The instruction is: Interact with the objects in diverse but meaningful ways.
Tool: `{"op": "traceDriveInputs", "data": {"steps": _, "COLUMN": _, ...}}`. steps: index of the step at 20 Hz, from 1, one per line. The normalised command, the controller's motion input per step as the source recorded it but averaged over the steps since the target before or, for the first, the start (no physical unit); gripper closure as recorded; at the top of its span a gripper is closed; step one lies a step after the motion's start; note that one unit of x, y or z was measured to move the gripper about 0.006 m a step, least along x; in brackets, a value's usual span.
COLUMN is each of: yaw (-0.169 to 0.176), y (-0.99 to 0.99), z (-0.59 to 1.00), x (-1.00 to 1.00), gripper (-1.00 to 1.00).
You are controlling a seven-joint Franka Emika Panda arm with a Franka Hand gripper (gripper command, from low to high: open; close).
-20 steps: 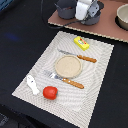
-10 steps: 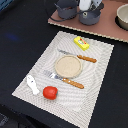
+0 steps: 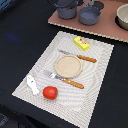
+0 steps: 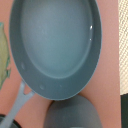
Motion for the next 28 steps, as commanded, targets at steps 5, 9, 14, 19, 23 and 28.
{"op": "traceDriveInputs", "data": {"steps": 5, "yaw": -0.158, "y": -0.31, "z": 0.12, "x": 0.53, "gripper": -1.00}}
{"op": "traceDriveInputs", "data": {"steps": 9, "yaw": -0.088, "y": -0.56, "z": 0.01, "x": 0.41, "gripper": -1.00}}
{"op": "traceDriveInputs", "data": {"steps": 14, "yaw": -0.056, "y": -0.66, "z": 0.00, "x": 0.36, "gripper": -1.00}}
{"op": "traceDriveInputs", "data": {"steps": 19, "yaw": -0.039, "y": -0.71, "z": -0.01, "x": 0.31, "gripper": -1.00}}
{"op": "traceDriveInputs", "data": {"steps": 23, "yaw": -0.026, "y": -0.77, "z": -0.26, "x": 0.25, "gripper": -1.00}}
{"op": "traceDriveInputs", "data": {"steps": 28, "yaw": 0.000, "y": -0.61, "z": -0.40, "x": 0.22, "gripper": -1.00}}
